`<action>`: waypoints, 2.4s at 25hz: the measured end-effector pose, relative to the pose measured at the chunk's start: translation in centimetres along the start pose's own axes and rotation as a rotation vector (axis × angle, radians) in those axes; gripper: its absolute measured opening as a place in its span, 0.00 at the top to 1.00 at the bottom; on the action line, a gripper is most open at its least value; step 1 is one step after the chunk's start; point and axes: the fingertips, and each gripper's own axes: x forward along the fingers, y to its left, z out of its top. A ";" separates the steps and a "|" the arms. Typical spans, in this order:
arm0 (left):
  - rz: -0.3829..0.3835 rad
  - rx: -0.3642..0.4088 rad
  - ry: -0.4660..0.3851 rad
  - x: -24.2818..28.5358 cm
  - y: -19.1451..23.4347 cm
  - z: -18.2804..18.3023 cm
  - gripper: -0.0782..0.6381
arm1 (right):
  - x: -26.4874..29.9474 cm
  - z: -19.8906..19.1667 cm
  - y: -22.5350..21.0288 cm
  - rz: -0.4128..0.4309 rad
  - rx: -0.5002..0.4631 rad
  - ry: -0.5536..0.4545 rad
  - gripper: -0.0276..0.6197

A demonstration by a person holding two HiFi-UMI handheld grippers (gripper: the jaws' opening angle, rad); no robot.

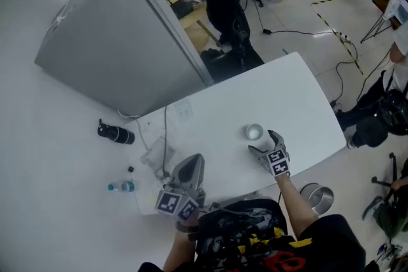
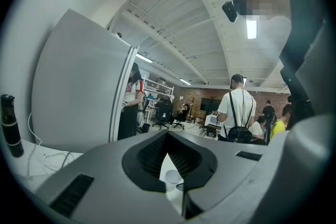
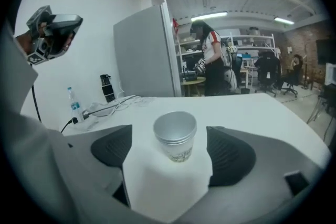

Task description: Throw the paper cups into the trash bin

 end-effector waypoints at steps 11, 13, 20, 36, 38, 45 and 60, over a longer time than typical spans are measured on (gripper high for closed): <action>0.086 -0.003 -0.014 -3.0 1.7 0.2 0.89 | 7.4 -2.7 -0.9 -0.022 -0.042 0.163 0.39; 0.095 -0.012 -0.016 -3.4 1.9 0.2 0.89 | 7.2 -2.6 -0.1 -0.010 -0.038 0.175 0.39; 0.044 -0.027 -0.078 -2.1 1.7 1.2 0.89 | 3.1 2.9 3.3 0.053 -0.015 0.006 0.40; -0.415 -0.113 0.018 4.5 -7.0 -3.0 0.89 | -13.1 13.9 6.3 -0.004 0.057 -0.261 0.40; -0.500 -0.114 0.035 5.5 -9.1 -3.5 0.89 | -15.8 14.1 5.9 -0.050 0.052 -0.295 0.40; -0.711 -0.090 0.067 6.6 -16.5 -3.5 0.89 | -24.6 13.1 3.3 -0.226 0.071 -0.334 0.40; -0.926 0.001 0.107 2.8 -35.9 -7.9 0.89 | -47.1 3.5 0.8 -0.531 0.141 -0.457 0.40</action>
